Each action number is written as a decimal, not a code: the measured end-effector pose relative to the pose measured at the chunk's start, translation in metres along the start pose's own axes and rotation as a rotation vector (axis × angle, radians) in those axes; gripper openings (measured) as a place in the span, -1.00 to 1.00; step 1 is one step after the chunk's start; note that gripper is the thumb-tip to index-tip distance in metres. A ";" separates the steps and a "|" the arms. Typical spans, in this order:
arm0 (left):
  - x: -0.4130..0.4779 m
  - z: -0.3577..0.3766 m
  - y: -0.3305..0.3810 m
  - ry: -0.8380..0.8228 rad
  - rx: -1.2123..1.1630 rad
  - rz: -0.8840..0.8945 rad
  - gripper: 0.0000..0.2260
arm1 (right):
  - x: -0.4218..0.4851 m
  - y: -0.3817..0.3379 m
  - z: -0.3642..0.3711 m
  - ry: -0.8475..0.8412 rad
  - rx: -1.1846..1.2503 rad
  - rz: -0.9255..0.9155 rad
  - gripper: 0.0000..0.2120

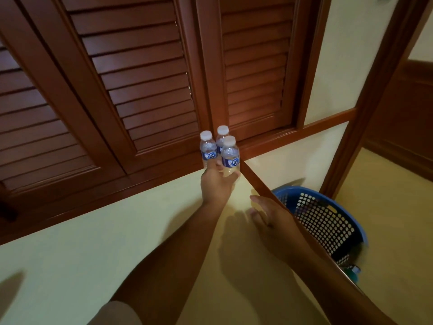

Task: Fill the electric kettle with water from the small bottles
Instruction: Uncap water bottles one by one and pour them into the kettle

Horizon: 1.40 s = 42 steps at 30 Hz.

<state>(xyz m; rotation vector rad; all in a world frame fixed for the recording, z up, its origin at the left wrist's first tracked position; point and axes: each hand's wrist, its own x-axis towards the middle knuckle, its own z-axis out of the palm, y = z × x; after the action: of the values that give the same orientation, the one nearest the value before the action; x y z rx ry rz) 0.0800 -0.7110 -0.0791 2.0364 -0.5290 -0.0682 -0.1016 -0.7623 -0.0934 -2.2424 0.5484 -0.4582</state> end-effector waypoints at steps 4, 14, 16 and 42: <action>-0.010 -0.006 -0.003 -0.016 -0.030 0.008 -0.53 | 0.005 -0.002 0.003 0.021 0.010 -0.015 -0.66; -0.124 -0.124 -0.036 0.034 -0.184 0.039 -0.85 | -0.021 -0.069 0.047 -0.043 0.128 -0.234 -0.64; -0.156 -0.158 -0.051 0.098 -0.185 0.025 -0.83 | -0.039 -0.090 0.071 -0.114 0.191 -0.295 -0.63; -0.490 -0.497 -0.150 1.042 -0.054 -0.270 -0.79 | -0.287 -0.374 0.263 -0.872 0.616 -0.768 -0.68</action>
<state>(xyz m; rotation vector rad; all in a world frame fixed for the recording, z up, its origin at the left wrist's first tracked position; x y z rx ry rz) -0.1805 -0.0481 -0.0369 1.7759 0.3951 0.7652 -0.1272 -0.2274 -0.0234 -1.7210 -0.8205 0.0359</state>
